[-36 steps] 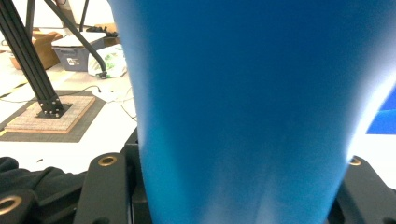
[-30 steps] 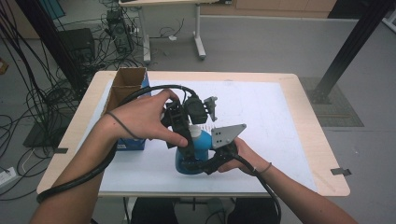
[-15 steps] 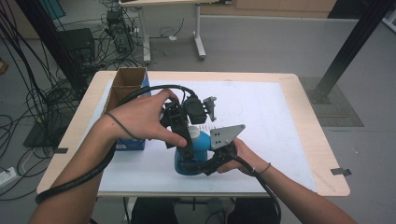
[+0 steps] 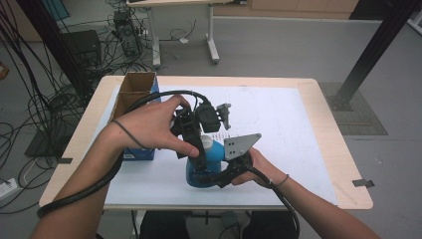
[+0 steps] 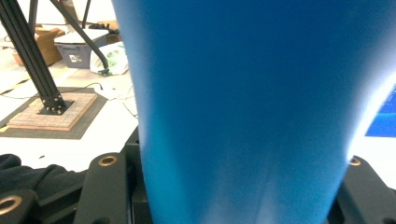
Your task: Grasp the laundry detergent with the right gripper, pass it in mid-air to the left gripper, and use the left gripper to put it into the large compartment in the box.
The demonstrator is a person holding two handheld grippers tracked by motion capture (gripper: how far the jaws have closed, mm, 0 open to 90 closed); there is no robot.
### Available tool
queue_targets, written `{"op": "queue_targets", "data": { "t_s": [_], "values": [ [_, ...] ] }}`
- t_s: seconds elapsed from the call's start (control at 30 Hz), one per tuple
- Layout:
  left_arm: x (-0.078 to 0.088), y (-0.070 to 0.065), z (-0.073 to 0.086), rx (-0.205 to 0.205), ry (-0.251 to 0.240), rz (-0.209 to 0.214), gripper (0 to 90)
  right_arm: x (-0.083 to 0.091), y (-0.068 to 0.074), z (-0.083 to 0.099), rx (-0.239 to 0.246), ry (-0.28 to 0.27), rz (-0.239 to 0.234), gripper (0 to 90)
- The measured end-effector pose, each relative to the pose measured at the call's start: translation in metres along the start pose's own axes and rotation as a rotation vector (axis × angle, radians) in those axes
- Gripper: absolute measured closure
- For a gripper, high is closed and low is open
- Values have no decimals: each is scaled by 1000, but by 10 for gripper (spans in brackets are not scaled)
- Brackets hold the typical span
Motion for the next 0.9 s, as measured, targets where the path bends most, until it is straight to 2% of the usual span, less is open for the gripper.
{"op": "queue_targets", "data": {
  "t_s": [0.27,0.37,0.73,0.9],
  "values": [
    [-1,-2,-1,-8,15,-1,64,0,0,-1,2,1,-4,419],
    [-1,-4,-3,-25,25,2,64,1,0,-2,2,6,-8,419],
    [-3,-6,-8,-49,38,-5,67,0,0,-3,11,15,-17,419],
    [-5,-7,-9,-67,66,-7,79,-1,0,-4,10,22,-29,419]
  ]
}}
Point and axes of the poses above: each handheld gripper's, and its own axes: x roughly backward along the jaws, z roughly out of its underside, y roughly to its left, the point moved 6 cm from there along -x, roughly forward along the jaws
